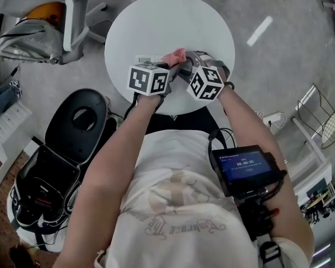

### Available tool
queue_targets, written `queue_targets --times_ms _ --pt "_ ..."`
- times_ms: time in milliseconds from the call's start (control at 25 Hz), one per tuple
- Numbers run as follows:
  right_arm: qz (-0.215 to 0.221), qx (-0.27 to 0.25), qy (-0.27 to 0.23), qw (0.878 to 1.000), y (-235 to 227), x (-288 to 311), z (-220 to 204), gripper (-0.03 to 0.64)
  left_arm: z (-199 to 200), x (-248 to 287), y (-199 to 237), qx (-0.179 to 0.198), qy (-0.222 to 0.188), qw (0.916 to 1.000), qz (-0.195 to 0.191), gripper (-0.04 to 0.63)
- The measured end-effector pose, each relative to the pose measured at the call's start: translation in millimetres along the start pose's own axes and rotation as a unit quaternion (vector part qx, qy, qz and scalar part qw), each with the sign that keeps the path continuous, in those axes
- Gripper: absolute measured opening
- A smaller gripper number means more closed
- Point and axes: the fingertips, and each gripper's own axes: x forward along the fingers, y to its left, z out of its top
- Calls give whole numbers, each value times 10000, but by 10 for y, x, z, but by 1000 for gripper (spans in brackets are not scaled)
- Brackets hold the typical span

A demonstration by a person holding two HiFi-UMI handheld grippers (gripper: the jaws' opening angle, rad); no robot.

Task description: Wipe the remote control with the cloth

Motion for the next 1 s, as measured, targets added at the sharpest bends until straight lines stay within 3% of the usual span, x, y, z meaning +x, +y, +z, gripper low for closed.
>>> queue_targets --times_ms 280,760,1000 --pt "-35 134 157 9998 23 18 -48 199 -36 80 20 -131 286 9995 -98 18" --pt "-19 181 176 9997 6 14 -56 199 15 -189 352 -461 -213 9979 398 20" --pt "-18 178 195 9996 -15 0 -47 199 -8 -507 801 -804 -331 9921 910 20"
